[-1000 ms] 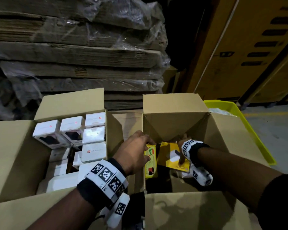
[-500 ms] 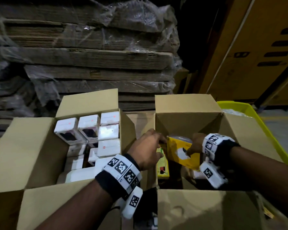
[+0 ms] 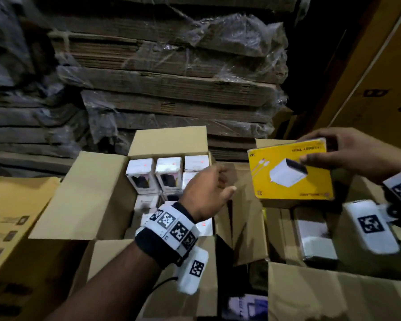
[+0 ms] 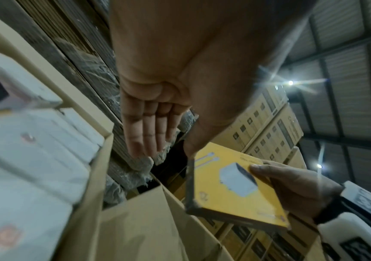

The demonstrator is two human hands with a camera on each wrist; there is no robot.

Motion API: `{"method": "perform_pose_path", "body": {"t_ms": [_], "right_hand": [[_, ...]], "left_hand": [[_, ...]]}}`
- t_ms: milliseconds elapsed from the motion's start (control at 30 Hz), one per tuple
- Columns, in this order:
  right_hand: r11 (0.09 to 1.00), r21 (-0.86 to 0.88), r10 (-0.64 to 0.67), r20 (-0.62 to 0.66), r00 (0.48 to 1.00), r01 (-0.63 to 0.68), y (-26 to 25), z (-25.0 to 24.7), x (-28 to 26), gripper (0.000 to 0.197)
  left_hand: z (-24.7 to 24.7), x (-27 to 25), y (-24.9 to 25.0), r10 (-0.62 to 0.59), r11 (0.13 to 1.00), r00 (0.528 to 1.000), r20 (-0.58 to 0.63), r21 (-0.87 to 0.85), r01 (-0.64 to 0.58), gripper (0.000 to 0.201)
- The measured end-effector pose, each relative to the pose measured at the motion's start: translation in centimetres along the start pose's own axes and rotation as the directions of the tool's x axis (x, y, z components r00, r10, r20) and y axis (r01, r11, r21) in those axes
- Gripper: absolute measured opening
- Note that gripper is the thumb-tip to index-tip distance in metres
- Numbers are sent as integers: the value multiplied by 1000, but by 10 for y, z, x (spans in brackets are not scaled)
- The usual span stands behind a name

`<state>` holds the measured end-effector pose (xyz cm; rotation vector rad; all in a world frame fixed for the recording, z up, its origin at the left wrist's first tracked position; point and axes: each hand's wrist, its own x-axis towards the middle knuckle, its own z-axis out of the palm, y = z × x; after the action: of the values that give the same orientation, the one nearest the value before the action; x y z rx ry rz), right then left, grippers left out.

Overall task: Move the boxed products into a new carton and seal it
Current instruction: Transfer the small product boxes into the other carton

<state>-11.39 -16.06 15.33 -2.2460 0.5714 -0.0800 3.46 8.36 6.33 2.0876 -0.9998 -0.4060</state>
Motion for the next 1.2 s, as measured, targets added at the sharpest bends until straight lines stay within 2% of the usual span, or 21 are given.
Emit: {"method": "perform_pose_path", "body": {"t_ms": [67, 167, 233, 300, 367, 400, 467, 500, 567, 600, 667, 800, 833, 900, 933, 1000, 1100, 1200], "right_hand": [[995, 99, -27, -17, 999, 28, -29, 5, 2, 34], [963, 256, -71, -49, 996, 82, -63, 25, 8, 32], [938, 337, -79, -34, 996, 86, -82, 54, 23, 27], [927, 365, -83, -19, 996, 84, -99, 89, 41, 23], [924, 371, -95, 1, 996, 88, -109, 127, 62, 22], [923, 379, -85, 14, 996, 73, -112, 147, 71, 20], [942, 333, -59, 63, 996, 35, -118, 183, 85, 27], [969, 245, -54, 96, 994, 29, -119, 198, 92, 43], [991, -84, -90, 171, 981, 105, -124, 220, 97, 85], [958, -229, -121, 218, 969, 171, -127, 228, 97, 101], [874, -394, -167, 306, 937, 284, -131, 243, 95, 117], [692, -623, -147, 373, 916, 365, -133, 271, 96, 120], [652, -665, -134, 373, 918, 365, -133, 276, 98, 117], [614, -706, -91, 382, 920, 353, -133, 284, 102, 112], [613, -708, -73, 393, 917, 352, -133, 286, 103, 113], [601, -713, -49, 418, 907, 361, -131, 292, 106, 119], [527, -759, -25, 436, 900, 382, -132, 302, 108, 124], [508, -779, 51, 454, 890, 369, -137, 312, 115, 130]], "left_hand": [[-25, -6, -10, -16, 999, 999, -38, -39, 15, 40], [-52, -9, -28, -109, 970, 993, -37, -223, 98, 57], [-68, -14, -42, -171, 893, 985, 6, -422, 157, 55], [-84, -22, -52, -238, 750, 971, 34, -629, 206, 44], [-101, -30, -66, -298, 659, 954, 33, -716, 231, 45], [-108, -32, -77, -316, 664, 949, 24, -709, 239, 44], [-122, -35, -100, -331, 726, 944, 14, -635, 264, 40], [-128, -37, -109, -347, 742, 938, 14, -607, 284, 40], [-136, -41, -128, -401, 745, 916, 0, -581, 326, 42], [-138, -43, -135, -419, 746, 908, -4, -571, 342, 42], [-137, -46, -147, -449, 718, 893, 19, -587, 374, 36], [-130, -49, -161, -486, 707, 872, 55, -562, 429, 24], [-128, -49, -165, -479, 740, 876, 48, -515, 433, 23], [-129, -46, -177, -420, 885, 907, -7, -223, 408, 26], [-130, -45, -180, -385, 922, 923, -24, -49, 384, 29], [-131, -43, -183, -342, 932, 940, -11, 125, 341, 37], [-131, -42, -181, -322, 917, 947, -9, 245, 315, 34], [-131, -43, -182, -288, 910, 958, -6, 310, 276, 32]]}}
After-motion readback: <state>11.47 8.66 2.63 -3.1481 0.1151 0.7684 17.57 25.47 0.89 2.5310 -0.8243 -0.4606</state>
